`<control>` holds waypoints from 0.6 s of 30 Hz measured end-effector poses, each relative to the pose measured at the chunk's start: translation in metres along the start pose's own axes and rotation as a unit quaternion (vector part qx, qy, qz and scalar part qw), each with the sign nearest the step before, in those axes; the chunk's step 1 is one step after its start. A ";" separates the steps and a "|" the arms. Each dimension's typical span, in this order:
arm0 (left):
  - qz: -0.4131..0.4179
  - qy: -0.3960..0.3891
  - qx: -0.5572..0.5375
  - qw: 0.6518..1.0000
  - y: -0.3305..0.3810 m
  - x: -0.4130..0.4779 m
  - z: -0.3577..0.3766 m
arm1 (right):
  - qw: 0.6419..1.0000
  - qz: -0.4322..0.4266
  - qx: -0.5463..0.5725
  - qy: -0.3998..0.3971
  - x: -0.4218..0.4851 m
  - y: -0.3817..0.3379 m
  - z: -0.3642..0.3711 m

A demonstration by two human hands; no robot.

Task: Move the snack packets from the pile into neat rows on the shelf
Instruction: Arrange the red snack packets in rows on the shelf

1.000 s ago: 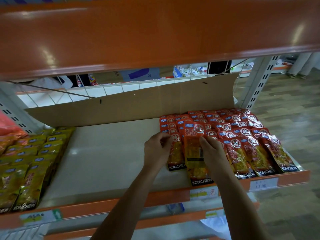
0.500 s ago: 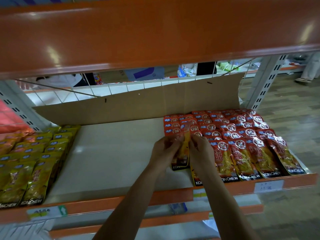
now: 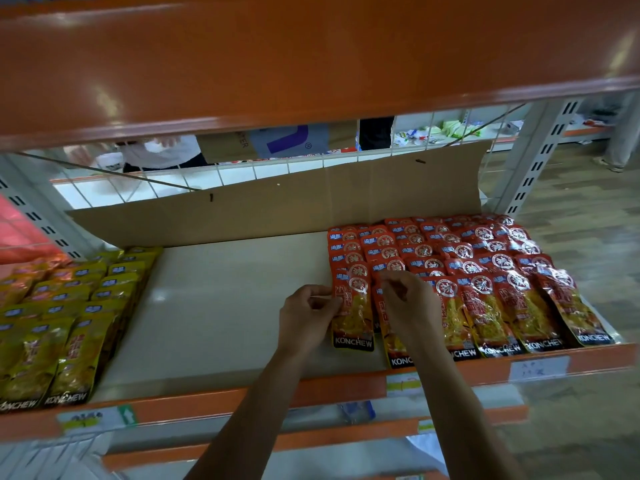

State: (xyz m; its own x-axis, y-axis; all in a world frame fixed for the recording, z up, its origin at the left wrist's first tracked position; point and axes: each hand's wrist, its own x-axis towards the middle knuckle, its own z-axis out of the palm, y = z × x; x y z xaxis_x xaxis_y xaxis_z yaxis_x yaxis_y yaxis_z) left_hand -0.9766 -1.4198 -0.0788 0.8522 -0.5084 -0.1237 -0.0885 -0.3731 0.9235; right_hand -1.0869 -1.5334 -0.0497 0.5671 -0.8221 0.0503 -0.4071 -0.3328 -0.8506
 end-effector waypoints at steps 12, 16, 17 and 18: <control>0.023 0.008 0.126 0.992 0.000 -0.002 0.005 | 1.000 0.007 -0.016 -0.013 0.000 0.003 0.000; 0.022 0.007 0.141 0.990 0.002 -0.002 0.005 | 1.000 0.007 -0.013 -0.016 0.000 0.005 0.000; 0.023 0.007 0.145 0.989 0.002 -0.003 0.005 | 1.000 0.007 -0.013 -0.016 0.000 0.005 0.000; 0.024 0.007 0.152 0.988 0.002 -0.003 0.005 | 1.000 0.007 -0.013 -0.015 0.000 0.005 0.000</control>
State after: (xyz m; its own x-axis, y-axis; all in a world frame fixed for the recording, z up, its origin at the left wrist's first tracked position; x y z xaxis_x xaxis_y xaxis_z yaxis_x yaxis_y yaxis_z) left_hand -0.9815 -1.4226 -0.0782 0.8506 -0.5205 -0.0749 -0.2780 -0.5660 0.7762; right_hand -1.0889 -1.5347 -0.0543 0.5824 -0.8126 0.0219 -0.4338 -0.3335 -0.8370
